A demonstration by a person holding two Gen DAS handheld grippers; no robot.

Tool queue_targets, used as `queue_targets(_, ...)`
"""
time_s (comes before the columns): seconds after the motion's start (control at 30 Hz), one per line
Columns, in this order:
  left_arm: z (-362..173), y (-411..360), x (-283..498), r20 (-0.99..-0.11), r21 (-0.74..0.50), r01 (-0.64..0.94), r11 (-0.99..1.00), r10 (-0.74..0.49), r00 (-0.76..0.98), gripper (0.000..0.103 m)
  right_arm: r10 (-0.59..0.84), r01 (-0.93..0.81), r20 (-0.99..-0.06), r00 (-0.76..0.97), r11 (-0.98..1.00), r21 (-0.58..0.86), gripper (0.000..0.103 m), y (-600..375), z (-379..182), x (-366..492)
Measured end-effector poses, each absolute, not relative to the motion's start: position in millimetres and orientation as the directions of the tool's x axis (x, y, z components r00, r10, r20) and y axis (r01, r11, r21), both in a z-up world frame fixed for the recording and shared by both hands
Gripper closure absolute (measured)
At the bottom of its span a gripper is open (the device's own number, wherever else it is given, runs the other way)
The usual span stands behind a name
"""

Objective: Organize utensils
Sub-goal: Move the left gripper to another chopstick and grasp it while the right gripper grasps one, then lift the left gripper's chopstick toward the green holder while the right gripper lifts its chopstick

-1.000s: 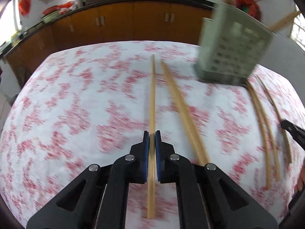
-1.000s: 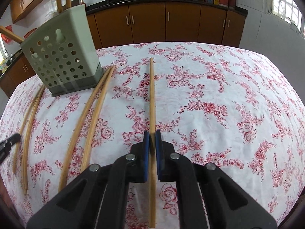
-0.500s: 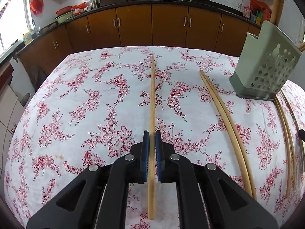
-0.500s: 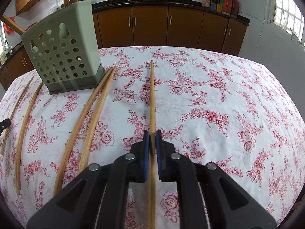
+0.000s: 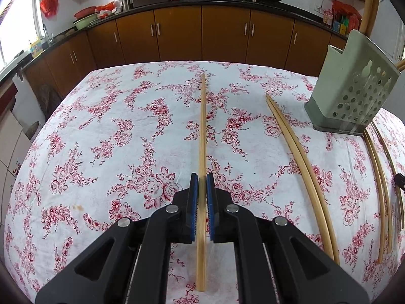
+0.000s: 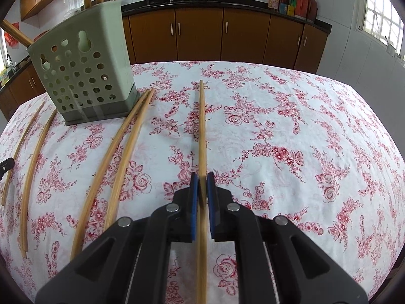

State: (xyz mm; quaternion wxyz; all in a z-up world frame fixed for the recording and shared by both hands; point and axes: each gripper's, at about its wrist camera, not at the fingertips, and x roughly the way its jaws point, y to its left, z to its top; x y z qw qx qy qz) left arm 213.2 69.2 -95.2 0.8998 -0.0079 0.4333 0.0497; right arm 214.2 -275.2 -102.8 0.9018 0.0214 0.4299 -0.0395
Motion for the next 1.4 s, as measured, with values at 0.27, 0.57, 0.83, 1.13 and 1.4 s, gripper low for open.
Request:
queue_targets(0.27, -95.2, 69.3, 213.5, -0.781, 0.028, -0.096, 0.995, 0.082, 0.620, 0.095, -0.053, 0.090, -0.777, 0.627, 0.996, 0.005, 0.093, -274.9, -102.9, 214.3)
queue_targets(0.57, -95.3, 69.3, 213.8, -0.781, 0.028, -0.096, 0.995, 0.082, 0.620, 0.095, -0.047, 0.090, -0.777, 0.627, 0.996, 0.012, 0.093, -276.1, -102.9, 214.3)
queue_targets(0.83, -96.7, 67.8, 196.3, -0.782, 0.043, -0.080, 0.996, 0.083, 0.617, 0.095, -0.032, 0.087, -0.778, 0.627, 0.996, 0.029, 0.093, -277.9, -103.5, 201.1)
queue_targets(1.13, -96.9, 65.9, 177.5, -0.784, 0.041, -0.076, 0.996, 0.079, 0.616, 0.095, -0.025, 0.086, -0.779, 0.626, 0.996, 0.037, 0.093, -276.7, -104.7, 188.3)
queue_targets(1.4, -91.0, 69.2, 162.3, -0.785, 0.048, -0.067, 0.997, 0.079, 0.614, 0.096, -0.021, 0.087, -0.767, 0.642, 0.995, 0.045, 0.095, -279.4, -95.1, 171.6)
